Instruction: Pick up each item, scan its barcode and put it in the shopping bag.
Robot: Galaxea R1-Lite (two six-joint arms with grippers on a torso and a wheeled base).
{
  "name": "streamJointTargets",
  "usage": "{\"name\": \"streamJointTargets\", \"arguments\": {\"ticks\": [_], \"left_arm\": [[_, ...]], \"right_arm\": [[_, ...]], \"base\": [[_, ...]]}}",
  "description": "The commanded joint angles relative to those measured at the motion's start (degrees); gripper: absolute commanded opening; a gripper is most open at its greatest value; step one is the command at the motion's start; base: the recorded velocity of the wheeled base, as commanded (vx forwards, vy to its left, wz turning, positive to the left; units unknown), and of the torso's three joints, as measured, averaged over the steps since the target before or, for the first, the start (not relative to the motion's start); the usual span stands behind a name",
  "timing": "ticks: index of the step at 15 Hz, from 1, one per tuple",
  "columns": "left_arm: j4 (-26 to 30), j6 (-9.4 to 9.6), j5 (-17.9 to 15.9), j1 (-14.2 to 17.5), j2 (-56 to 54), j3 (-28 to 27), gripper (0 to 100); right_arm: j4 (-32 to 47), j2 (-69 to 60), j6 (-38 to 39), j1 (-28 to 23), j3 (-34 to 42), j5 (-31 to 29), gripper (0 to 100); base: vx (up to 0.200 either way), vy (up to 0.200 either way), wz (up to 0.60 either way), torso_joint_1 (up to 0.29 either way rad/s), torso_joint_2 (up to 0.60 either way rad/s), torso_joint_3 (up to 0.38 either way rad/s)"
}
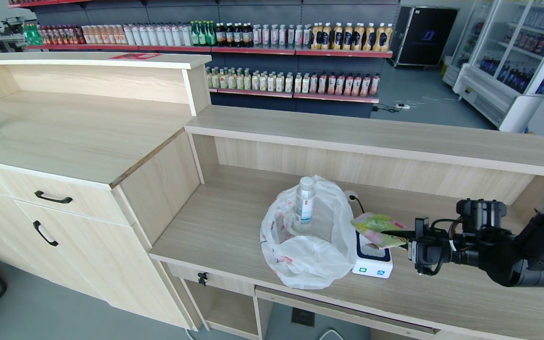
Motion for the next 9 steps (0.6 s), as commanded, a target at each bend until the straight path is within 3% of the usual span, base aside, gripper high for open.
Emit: {"name": "streamJointTargets", "arguments": {"ticks": [1,9], "left_arm": [[0.0,-0.01,-0.03,0.01,0.02,0.0,100],[0.0,-0.01,0.05,0.01,0.02,0.0,100]], "right_arm": [[-0.05,0.88,-0.03,0.21,-0.35,0.05,0],[0.04,1.67,0.76,1.36,-1.22,0.05,0]], "base": [[0.0,0.0,0.0,0.0,0.0,0.0],[0.0,0.0,0.0,0.0,0.0,0.0]]}}
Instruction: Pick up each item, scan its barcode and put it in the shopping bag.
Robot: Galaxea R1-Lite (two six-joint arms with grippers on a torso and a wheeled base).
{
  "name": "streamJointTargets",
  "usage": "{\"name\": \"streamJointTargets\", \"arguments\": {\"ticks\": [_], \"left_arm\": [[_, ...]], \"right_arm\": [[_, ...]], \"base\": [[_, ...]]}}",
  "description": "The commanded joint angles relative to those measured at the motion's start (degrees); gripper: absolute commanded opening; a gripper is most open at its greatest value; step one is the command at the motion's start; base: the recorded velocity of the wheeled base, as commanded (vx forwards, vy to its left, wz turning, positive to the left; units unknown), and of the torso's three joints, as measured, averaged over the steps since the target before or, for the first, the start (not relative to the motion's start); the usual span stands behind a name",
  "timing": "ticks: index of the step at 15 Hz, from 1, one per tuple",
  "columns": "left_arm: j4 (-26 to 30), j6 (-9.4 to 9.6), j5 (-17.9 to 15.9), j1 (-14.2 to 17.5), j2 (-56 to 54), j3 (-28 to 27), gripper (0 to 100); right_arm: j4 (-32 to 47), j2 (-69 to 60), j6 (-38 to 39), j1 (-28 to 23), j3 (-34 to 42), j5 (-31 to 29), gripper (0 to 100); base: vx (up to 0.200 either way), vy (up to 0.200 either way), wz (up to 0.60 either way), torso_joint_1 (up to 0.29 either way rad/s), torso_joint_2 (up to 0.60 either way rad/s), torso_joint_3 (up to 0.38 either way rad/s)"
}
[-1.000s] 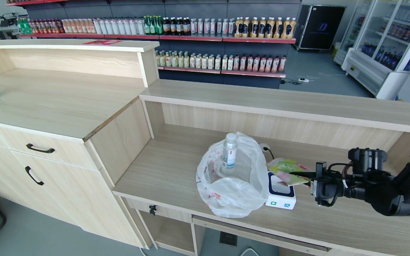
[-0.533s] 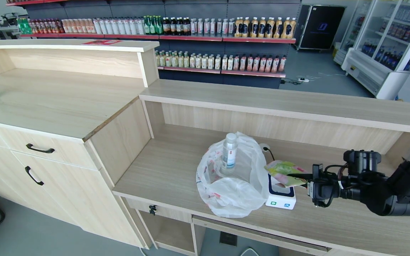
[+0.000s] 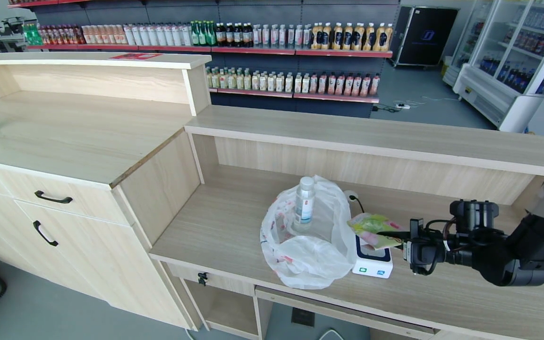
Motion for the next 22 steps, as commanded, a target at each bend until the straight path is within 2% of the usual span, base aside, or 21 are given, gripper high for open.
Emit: {"name": "streamJointTargets", "arguments": {"ticks": [1,4,7,8,13,14,16,18,20,21,22], "left_arm": [[0.0,-0.01,-0.01,0.04,0.02,0.0,100],[0.0,-0.01,-0.01,0.04,0.02,0.0,100],[0.0,-0.01,-0.01,0.04,0.02,0.0,100],[0.0,-0.1,-0.01,0.04,0.02,0.0,100],[0.0,-0.01,0.08,0.04,0.02,0.0,100],[0.0,-0.01,0.08,0.04,0.02,0.0,100],[0.0,-0.01,-0.01,0.04,0.02,0.0,100],[0.0,-0.01,0.08,0.04,0.02,0.0,100],[0.0,-0.1,-0.01,0.04,0.02,0.0,100],[0.0,-0.01,-0.01,0.04,0.02,0.0,100],[0.0,-0.01,0.08,0.04,0.02,0.0,100]], "right_arm": [[0.06,0.14,0.08,0.65,0.01,0.05,0],[0.06,-0.3,0.08,0.82,0.09,-0.04,0],[0.68,-6.19,2.1,0.82,0.45,0.14,0],[2.08,-12.96,7.46,-0.58,1.41,-0.3,0],[16.59,-32.73,23.19,-8.67,4.05,-2.59,0],[18.61,-37.74,30.49,-11.66,5.37,-4.17,0],[20.63,-42.93,43.5,-14.73,7.48,-10.58,0],[23.53,-46.62,58.79,-15.52,8.71,-20.69,0],[28.89,-49.34,70.04,-12.8,8.53,-32.29,0],[30.21,-50.57,75.84,-8.84,8.88,-41.52,0],[30.03,-50.75,77.69,-6.21,9.24,-48.03,0]], "base": [[0.0,0.0,0.0,0.0,0.0,0.0],[0.0,0.0,0.0,0.0,0.0,0.0],[0.0,0.0,0.0,0.0,0.0,0.0],[0.0,0.0,0.0,0.0,0.0,0.0],[0.0,0.0,0.0,0.0,0.0,0.0],[0.0,0.0,0.0,0.0,0.0,0.0],[0.0,0.0,0.0,0.0,0.0,0.0],[0.0,0.0,0.0,0.0,0.0,0.0],[0.0,0.0,0.0,0.0,0.0,0.0],[0.0,0.0,0.0,0.0,0.0,0.0],[0.0,0.0,0.0,0.0,0.0,0.0]]}}
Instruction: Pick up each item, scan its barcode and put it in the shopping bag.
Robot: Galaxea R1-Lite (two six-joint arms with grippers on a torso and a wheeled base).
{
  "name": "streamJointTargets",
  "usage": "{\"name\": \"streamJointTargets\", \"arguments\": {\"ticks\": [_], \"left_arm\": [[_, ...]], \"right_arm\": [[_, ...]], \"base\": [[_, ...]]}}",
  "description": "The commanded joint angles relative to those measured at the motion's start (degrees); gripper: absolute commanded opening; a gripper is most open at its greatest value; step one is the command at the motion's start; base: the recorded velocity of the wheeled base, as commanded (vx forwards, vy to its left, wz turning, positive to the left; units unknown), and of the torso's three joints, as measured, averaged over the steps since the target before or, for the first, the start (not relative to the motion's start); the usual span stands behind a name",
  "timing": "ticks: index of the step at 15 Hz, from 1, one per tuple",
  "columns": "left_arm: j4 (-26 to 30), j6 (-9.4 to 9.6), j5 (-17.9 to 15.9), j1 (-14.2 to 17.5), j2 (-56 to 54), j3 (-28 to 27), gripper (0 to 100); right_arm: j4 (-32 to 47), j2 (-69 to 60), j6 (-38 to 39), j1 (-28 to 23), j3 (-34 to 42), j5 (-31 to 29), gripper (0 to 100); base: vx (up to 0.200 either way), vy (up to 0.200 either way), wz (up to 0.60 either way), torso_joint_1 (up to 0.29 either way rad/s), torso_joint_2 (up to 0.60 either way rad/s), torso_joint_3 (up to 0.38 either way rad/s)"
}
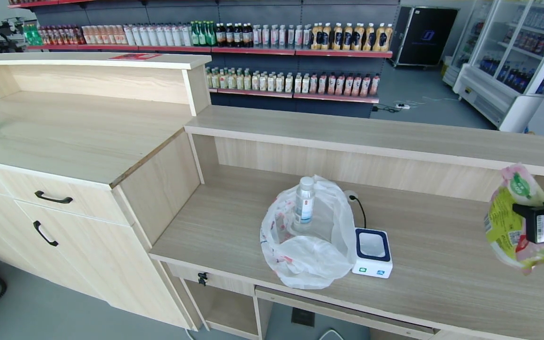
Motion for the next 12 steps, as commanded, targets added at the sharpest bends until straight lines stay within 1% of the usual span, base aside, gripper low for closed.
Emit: {"name": "streamJointTargets", "arguments": {"ticks": [1,3,6,7,8,9,10,12], "left_arm": [[0.0,0.02,0.08,-0.01,0.02,0.0,100],[0.0,0.02,-0.01,-0.01,0.02,0.0,100],[0.0,0.02,-0.01,-0.01,0.02,0.0,100],[0.0,0.02,-0.01,-0.01,0.02,0.0,100],[0.0,0.02,0.08,-0.01,0.02,0.0,100],[0.0,0.02,0.08,-0.01,0.02,0.0,100],[0.0,0.02,-0.01,-0.01,0.02,0.0,100],[0.0,0.02,-0.01,-0.01,0.02,0.0,100]], "right_arm": [[0.79,-3.56,3.52,8.53,1.39,-13.63,0],[0.52,-3.82,3.08,12.31,1.3,-19.52,0],[-0.62,-5.67,0.36,15.12,1.48,-19.52,0],[-0.62,-5.76,0.27,15.3,1.48,-19.52,0],[-1.59,-6.9,0.8,17.85,1.48,-17.94,0],[-2.03,-6.9,0.8,18.99,1.22,-17.41,0],[-2.64,-6.55,1.94,21.28,0.78,-17.41,0],[-2.82,-4.88,5.37,23.47,-0.37,-17.5,0]], "base": [[0.0,0.0,0.0,0.0,0.0,0.0],[0.0,0.0,0.0,0.0,0.0,0.0],[0.0,0.0,0.0,0.0,0.0,0.0],[0.0,0.0,0.6,0.002,0.0,0.002],[0.0,0.0,0.6,0.002,0.0,0.002],[0.0,0.0,0.6,-0.002,0.0,0.002],[0.0,0.0,0.6,0.002,0.0,0.007],[0.0,0.0,0.6,0.012,0.01,0.002]]}}
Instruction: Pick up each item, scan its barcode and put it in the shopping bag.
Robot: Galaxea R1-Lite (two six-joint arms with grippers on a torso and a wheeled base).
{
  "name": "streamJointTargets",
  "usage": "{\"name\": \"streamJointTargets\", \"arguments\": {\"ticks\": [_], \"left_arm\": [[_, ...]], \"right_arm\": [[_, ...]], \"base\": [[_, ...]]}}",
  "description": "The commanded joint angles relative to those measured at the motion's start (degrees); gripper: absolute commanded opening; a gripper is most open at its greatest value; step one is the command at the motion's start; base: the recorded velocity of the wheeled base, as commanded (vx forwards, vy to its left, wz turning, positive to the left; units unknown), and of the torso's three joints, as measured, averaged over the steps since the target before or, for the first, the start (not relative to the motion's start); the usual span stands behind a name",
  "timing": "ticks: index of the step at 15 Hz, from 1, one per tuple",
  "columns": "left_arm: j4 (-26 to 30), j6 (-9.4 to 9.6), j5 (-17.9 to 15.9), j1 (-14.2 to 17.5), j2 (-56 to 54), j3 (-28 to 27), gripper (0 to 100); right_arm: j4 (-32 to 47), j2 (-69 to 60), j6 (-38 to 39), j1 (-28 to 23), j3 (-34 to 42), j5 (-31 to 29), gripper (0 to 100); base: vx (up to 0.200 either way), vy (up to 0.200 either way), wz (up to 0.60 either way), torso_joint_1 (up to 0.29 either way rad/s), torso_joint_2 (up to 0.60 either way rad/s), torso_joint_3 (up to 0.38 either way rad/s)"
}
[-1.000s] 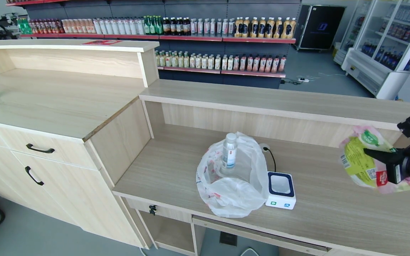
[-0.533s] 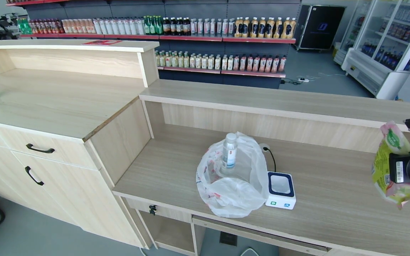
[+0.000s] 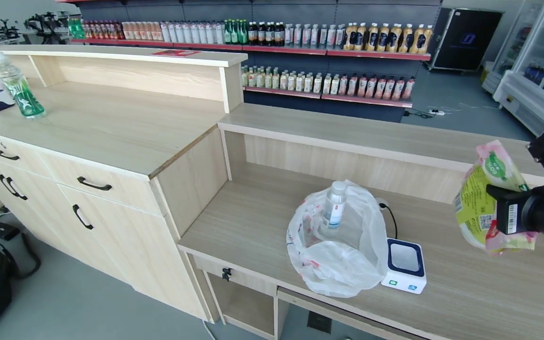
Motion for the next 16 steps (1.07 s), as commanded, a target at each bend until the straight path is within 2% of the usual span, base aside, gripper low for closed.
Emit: {"name": "streamJointTargets", "arguments": {"ticks": [1,4,5,7,9,13,16], "left_arm": [[0.0,0.01,-0.01,-0.01,0.02,0.0,100],[0.0,0.01,-0.01,-0.01,0.02,0.0,100],[0.0,0.01,0.08,-0.01,0.02,0.0,100],[0.0,0.01,-0.01,-0.01,0.02,0.0,100],[0.0,0.01,-0.01,-0.01,0.02,0.0,100],[0.0,0.01,0.08,-0.01,0.02,0.0,100],[0.0,-0.08,0.08,-0.01,0.02,0.0,100]], "right_arm": [[0.23,2.41,4.49,2.15,-0.98,0.03,0],[0.15,6.98,11.78,2.24,-1.95,0.12,0],[-0.73,9.0,16.0,2.33,-3.79,2.58,0],[-2.67,10.32,19.16,2.24,-4.76,8.91,0],[-2.75,10.76,20.22,2.24,-4.06,11.2,0],[-2.58,14.45,27.78,1.97,-1.77,11.64,0],[-2.67,17.7,28.3,2.5,-1.86,11.9,0]], "base": [[0.0,0.0,0.0,0.0,0.0,0.0],[0.0,0.0,0.0,0.0,0.0,0.0],[0.0,0.0,0.0,0.0,0.0,0.0],[0.0,0.0,0.0,0.0,0.0,0.0],[0.0,0.0,0.0,0.0,0.0,0.0],[0.0,0.0,0.0,0.0,0.0,0.0],[0.0,0.0,0.0,0.0,0.0,0.0]]}}
